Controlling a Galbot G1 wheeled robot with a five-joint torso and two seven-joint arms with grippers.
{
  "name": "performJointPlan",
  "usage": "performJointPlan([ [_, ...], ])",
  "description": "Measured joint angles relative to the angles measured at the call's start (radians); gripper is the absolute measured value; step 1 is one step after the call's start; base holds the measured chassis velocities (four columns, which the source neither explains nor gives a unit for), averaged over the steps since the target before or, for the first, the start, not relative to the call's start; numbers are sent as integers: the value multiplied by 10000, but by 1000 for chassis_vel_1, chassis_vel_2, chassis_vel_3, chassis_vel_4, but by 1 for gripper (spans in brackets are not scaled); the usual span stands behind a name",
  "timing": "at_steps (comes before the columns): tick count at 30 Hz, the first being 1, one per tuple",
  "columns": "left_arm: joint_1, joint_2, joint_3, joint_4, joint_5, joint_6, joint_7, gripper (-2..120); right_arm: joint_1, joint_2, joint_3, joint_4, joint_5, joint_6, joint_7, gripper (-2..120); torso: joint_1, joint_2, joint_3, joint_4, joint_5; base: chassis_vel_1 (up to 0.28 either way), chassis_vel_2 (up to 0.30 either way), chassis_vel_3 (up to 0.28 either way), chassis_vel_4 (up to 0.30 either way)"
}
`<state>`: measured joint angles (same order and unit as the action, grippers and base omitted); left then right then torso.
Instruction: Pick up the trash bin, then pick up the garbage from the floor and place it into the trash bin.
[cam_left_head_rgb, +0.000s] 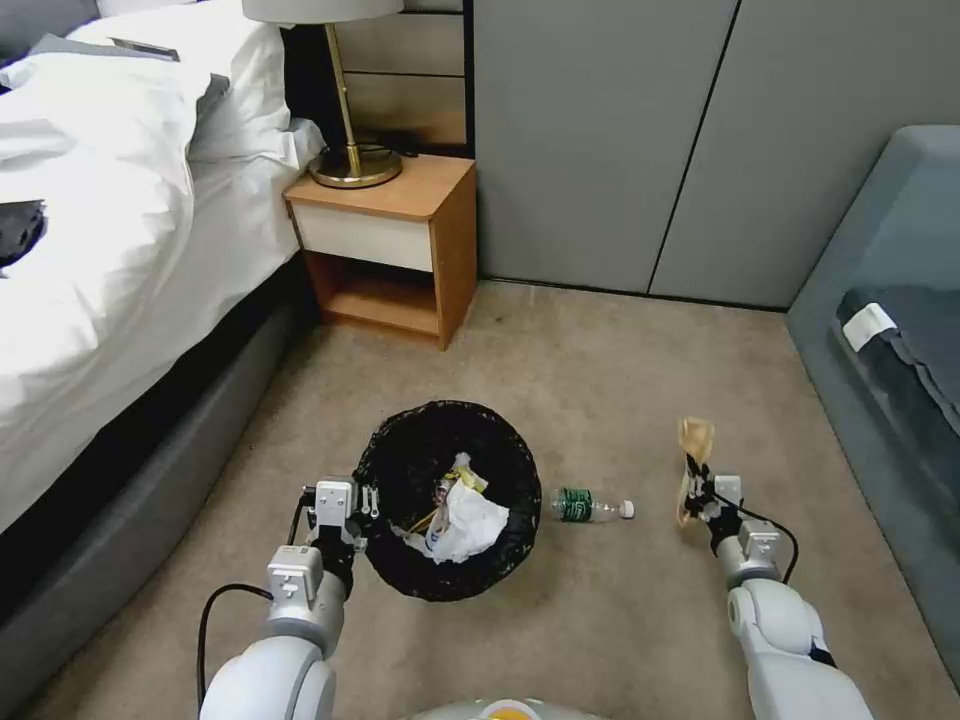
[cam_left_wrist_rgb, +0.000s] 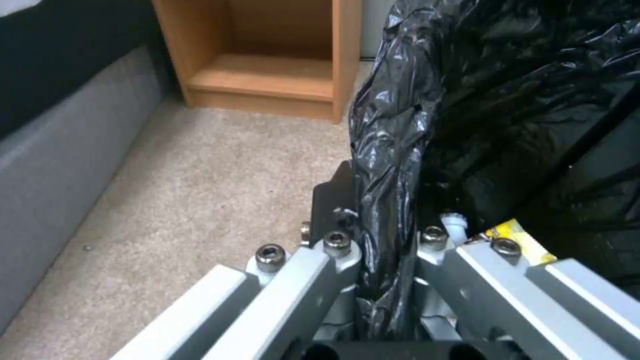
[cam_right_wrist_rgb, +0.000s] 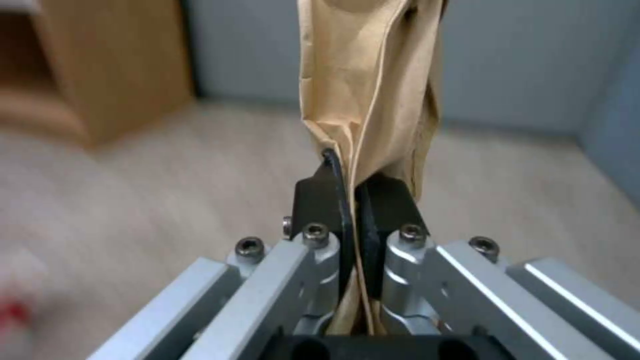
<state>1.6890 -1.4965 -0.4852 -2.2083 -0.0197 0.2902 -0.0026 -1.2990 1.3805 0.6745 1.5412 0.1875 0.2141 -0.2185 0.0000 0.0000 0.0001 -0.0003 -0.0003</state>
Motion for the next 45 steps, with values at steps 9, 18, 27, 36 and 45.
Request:
performJointPlan([
  [9,-19,-5,71,137,36,-1,2,0,-673,-147,-1197,3208,1228,1676,-2566,0,0,0,0,3,-1,0,0,0,0],
  [18,-78,-22,211,184,110,6,2,0,-1200,-688,-4862,4310,122,1894,-1509,0,-1,0,-1,2,0,0,0,0,0],
  [27,-65,-68,305,165,165,55,-2,0,-623,-907,-6722,3066,-632,1601,-575,0,0,0,0,3,2,0,0,0,0],
  [36,-128,-98,432,205,209,69,-7,0,-273,-796,-6712,2164,-704,1479,-434,0,0,0,-1,3,3,0,0,0,0],
  [45,-168,-118,358,205,161,73,-7,0,-360,-812,-6621,2114,-726,1485,-463,34,-1,0,0,2,3,0,0,0,0],
])
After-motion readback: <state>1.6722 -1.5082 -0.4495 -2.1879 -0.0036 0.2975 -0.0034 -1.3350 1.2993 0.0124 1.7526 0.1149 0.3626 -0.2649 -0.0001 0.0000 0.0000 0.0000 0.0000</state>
